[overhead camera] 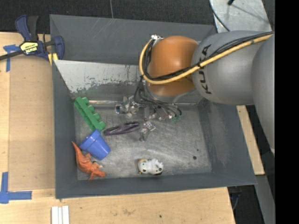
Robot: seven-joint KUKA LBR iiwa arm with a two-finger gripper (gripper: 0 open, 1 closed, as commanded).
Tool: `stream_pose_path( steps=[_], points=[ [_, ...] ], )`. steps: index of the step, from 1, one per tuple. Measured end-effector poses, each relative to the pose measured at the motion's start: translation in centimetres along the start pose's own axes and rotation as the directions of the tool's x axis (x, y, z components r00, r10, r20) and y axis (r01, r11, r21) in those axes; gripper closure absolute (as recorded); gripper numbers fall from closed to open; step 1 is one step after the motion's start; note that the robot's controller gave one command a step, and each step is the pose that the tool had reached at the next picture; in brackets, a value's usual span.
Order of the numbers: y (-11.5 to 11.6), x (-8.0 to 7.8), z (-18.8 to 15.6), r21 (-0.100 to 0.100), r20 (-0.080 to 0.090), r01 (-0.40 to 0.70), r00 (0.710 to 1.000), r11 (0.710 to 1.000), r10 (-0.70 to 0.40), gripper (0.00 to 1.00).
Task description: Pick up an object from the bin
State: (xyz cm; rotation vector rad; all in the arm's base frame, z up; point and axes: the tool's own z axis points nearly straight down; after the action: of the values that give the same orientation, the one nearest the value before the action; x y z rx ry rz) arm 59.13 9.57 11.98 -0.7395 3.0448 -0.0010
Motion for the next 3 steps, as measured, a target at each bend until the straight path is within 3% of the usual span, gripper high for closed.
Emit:
stream_pose_path(
  steps=[1,2,3],
  points=[
    [0.2,0.9,3.8,-0.002,-0.004,-0.060,0.998,0.998,0.060,0.00],
    [-0.1,-1.1,4.2,0.004,0.017,0.157,0.987,0.988,-0.158,1.00],
    [-0.1,-1.1,4.2,0.004,0.017,0.157,0.987,0.988,-0.157,1.00]
  ],
)
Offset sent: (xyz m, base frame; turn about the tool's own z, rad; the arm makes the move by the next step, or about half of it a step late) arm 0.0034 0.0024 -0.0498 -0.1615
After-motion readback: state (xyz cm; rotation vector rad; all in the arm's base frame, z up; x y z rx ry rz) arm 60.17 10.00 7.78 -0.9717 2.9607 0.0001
